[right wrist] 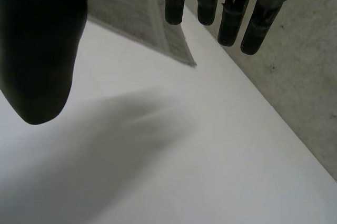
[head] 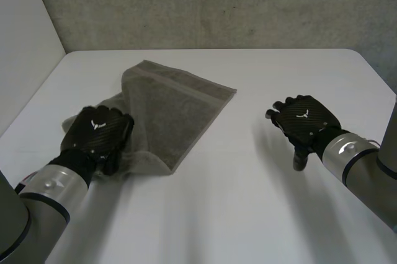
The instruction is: Fold the towel.
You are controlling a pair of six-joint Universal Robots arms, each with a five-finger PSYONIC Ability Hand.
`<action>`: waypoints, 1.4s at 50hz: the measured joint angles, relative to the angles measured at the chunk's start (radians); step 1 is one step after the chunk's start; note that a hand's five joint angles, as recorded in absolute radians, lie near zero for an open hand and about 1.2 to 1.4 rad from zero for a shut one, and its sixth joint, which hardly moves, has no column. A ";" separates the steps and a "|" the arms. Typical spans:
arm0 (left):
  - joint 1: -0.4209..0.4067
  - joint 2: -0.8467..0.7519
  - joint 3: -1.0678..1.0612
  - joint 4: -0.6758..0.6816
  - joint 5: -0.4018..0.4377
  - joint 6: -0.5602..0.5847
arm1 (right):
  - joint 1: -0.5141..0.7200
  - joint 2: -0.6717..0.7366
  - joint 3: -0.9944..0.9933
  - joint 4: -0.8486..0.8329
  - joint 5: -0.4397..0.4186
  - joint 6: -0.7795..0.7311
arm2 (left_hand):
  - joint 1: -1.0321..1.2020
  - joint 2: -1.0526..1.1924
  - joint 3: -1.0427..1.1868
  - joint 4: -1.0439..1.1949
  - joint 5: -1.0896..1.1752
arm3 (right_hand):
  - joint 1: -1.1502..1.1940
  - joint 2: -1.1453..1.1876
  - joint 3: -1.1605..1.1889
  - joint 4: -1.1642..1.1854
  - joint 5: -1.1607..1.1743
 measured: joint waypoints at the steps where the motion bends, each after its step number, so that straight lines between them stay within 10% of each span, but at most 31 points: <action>1: -0.010 0.009 0.011 -0.001 -0.001 -0.003 | 0.012 0.001 -0.006 -0.008 -0.002 0.025 | 0.000 0.002 0.007 0.001 0.002 | -0.004 0.000 0.000 0.000 0.000; 13: -0.107 0.173 0.090 -0.037 -0.002 -0.028 | 0.166 0.145 -0.212 -0.080 -0.015 0.342 | -0.019 -0.020 -0.023 -0.023 -0.020 | -0.009 0.000 0.000 0.000 0.000; 20: -0.100 0.192 0.051 -0.070 0.001 -0.020 | 0.257 0.286 -0.337 -0.025 0.004 0.376 | -0.739 -0.729 -0.740 -0.747 -0.734 | -0.009 0.000 0.000 0.000 0.000; 42: -0.027 -0.330 0.168 -0.098 0.062 0.083 | 0.085 0.050 -0.004 -0.040 0.021 0.230 | -0.816 -0.825 -0.842 -0.820 -0.844 | -0.010 0.000 0.000 0.000 0.000; 53: -0.074 -0.426 0.283 -0.097 0.056 0.114 | -0.009 -0.022 0.135 -0.117 -0.026 0.167 | 0.056 0.094 0.096 0.105 0.079 | -0.010 0.000 0.000 0.000 0.000; 70: -0.215 -0.259 0.343 -0.095 0.044 0.070 | -0.002 -0.038 0.107 -0.116 -0.029 0.167 | 0.056 0.098 0.132 0.115 0.082 | -0.010 0.000 0.000 0.000 0.000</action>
